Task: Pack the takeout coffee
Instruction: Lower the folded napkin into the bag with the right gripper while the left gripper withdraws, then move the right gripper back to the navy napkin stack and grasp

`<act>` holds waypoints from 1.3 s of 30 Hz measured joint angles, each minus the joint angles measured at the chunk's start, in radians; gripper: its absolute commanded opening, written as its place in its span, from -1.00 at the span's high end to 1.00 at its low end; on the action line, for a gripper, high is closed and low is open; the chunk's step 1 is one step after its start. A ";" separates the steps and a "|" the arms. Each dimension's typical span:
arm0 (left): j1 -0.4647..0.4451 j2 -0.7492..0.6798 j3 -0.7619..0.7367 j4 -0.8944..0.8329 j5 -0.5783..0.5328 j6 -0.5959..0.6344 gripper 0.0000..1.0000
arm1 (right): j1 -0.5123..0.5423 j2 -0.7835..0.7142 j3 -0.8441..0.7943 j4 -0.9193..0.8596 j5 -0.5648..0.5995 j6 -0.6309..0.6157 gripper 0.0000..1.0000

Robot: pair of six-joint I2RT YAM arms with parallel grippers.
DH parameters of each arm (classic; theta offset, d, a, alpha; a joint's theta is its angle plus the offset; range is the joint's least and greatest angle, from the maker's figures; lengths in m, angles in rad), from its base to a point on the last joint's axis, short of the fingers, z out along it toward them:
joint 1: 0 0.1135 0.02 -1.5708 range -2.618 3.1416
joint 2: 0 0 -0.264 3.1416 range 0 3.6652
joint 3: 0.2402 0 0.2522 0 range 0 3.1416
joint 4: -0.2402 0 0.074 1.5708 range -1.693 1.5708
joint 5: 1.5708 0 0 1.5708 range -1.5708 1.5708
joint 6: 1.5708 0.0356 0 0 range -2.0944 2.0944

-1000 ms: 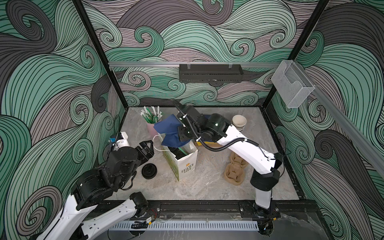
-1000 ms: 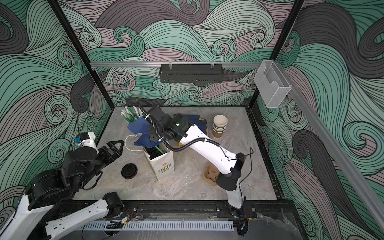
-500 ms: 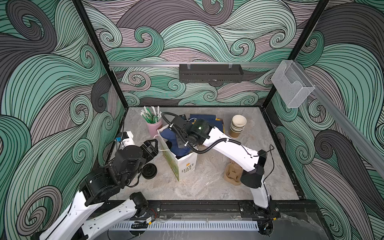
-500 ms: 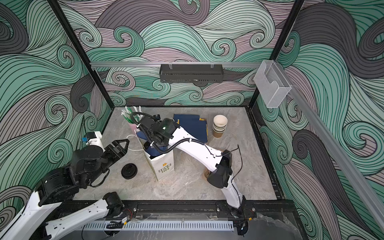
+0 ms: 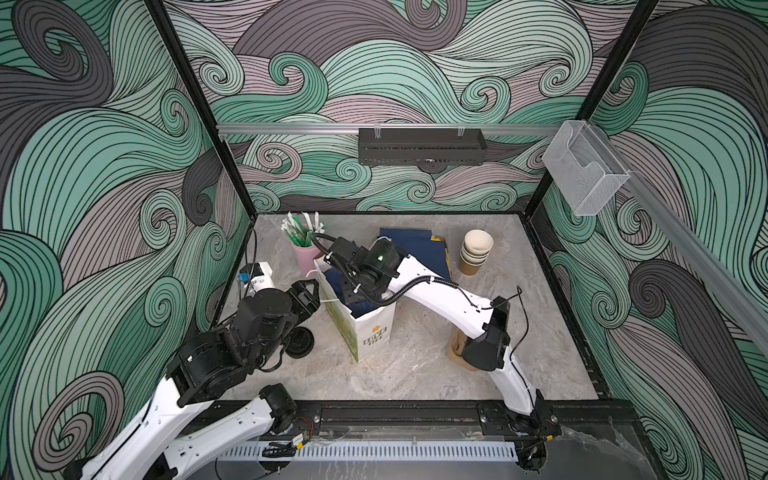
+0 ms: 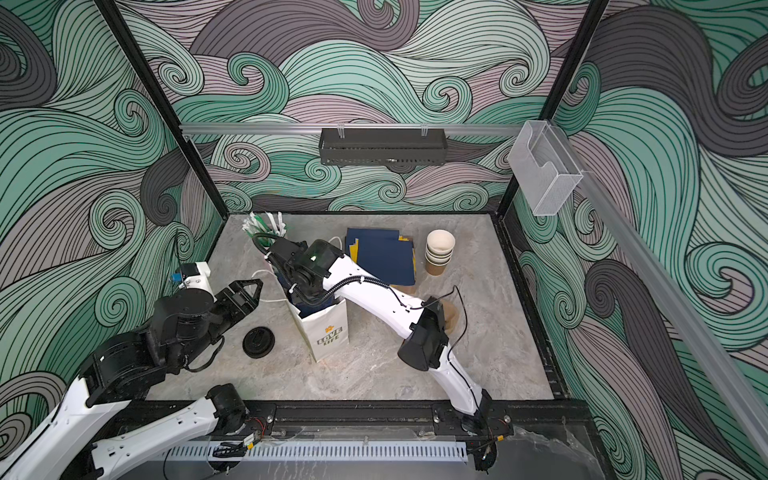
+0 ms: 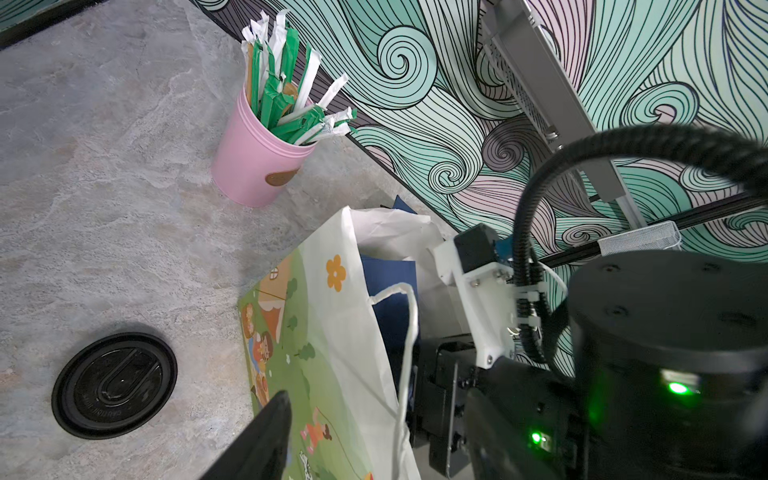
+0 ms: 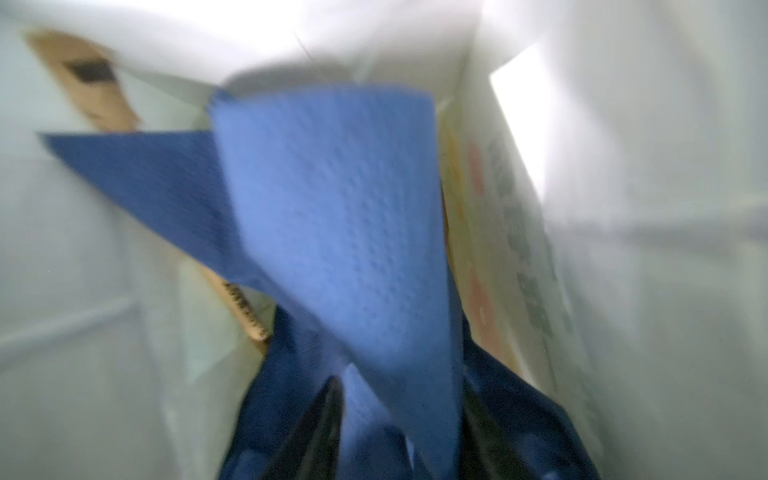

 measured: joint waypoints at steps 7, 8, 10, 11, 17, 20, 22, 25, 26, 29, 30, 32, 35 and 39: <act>0.000 0.010 0.020 -0.001 -0.011 0.018 -0.36 | 0.004 -0.060 0.058 -0.002 0.005 -0.037 -0.13; 0.000 0.016 0.027 -0.001 -0.012 0.023 -0.36 | 0.005 -0.076 0.063 0.000 0.007 -0.040 -0.11; 0.000 0.026 0.039 -0.001 -0.015 0.030 -0.35 | 0.006 -0.109 0.076 -0.002 0.011 -0.054 -0.05; 0.000 0.031 0.044 -0.001 -0.017 0.034 -0.35 | 0.006 -0.124 0.085 -0.002 0.013 -0.060 -0.02; 0.000 0.059 0.083 0.001 -0.033 0.084 -0.36 | 0.005 -0.254 0.094 0.002 0.045 -0.117 0.10; 0.000 0.080 0.110 0.001 -0.043 0.114 -0.38 | -0.008 -0.389 -0.021 0.012 0.095 -0.140 0.11; 0.000 0.091 0.126 0.000 -0.051 0.130 -0.37 | -0.039 -0.498 -0.145 0.035 0.121 -0.147 0.12; 0.000 0.101 0.142 -0.001 -0.060 0.145 -0.37 | -0.139 -0.648 -0.378 0.087 0.131 -0.151 0.11; 0.000 0.104 0.146 -0.003 -0.063 0.148 -0.37 | -0.182 -0.680 -0.454 0.107 0.124 -0.151 0.09; 0.000 0.106 0.156 -0.008 -0.067 0.150 -0.37 | -0.310 -0.699 -0.638 0.172 0.086 -0.151 0.01; 0.000 0.105 0.156 -0.010 -0.068 0.150 -0.37 | -0.340 -0.680 -0.679 0.195 0.070 -0.150 0.00; 0.000 0.106 0.158 -0.016 -0.068 0.150 -0.37 | -0.375 -0.617 -0.727 0.238 0.037 -0.151 -0.03; 0.000 0.105 0.162 -0.029 -0.068 0.150 -0.37 | -0.391 -0.484 -0.730 0.297 -0.006 -0.158 -0.04; 0.000 0.106 0.179 -0.043 -0.068 0.150 -0.36 | -0.389 -0.315 -0.671 0.347 -0.042 -0.166 -0.04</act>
